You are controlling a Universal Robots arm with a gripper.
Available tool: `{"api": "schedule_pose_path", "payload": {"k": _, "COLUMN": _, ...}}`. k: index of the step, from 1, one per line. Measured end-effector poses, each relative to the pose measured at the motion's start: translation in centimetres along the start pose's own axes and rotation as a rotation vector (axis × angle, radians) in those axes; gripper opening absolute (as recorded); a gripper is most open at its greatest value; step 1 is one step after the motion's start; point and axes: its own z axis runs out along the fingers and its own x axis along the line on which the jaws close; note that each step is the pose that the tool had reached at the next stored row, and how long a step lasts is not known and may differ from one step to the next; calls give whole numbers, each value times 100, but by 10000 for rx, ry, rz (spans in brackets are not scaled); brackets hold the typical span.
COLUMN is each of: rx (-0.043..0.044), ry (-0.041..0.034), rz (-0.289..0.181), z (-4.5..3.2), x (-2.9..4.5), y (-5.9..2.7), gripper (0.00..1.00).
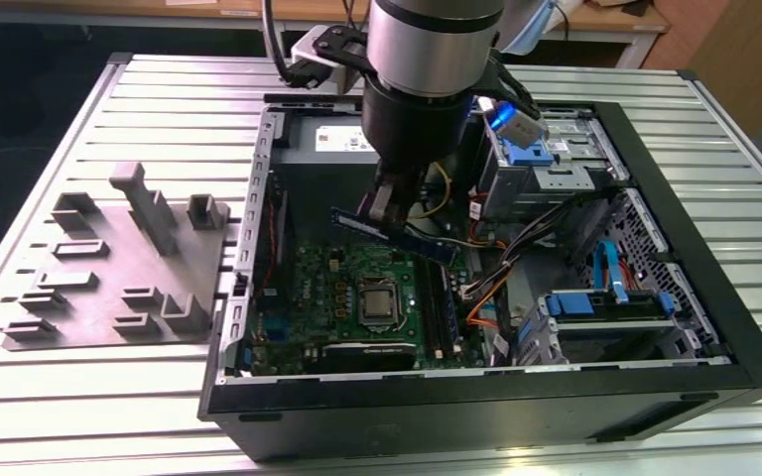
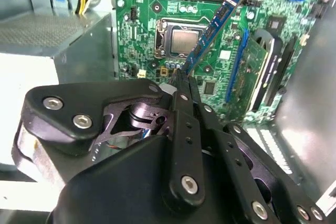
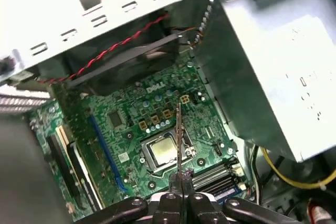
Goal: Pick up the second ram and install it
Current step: 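Insert the second ram into the second slot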
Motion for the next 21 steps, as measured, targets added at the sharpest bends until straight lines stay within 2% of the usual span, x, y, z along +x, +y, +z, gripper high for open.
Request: {"api": "schedule_pose_path", "payload": {"k": 21, "rx": 14, "ry": -196, "rz": 3816, "z": 38, "x": 0, "y": -2, "gripper": 11}}
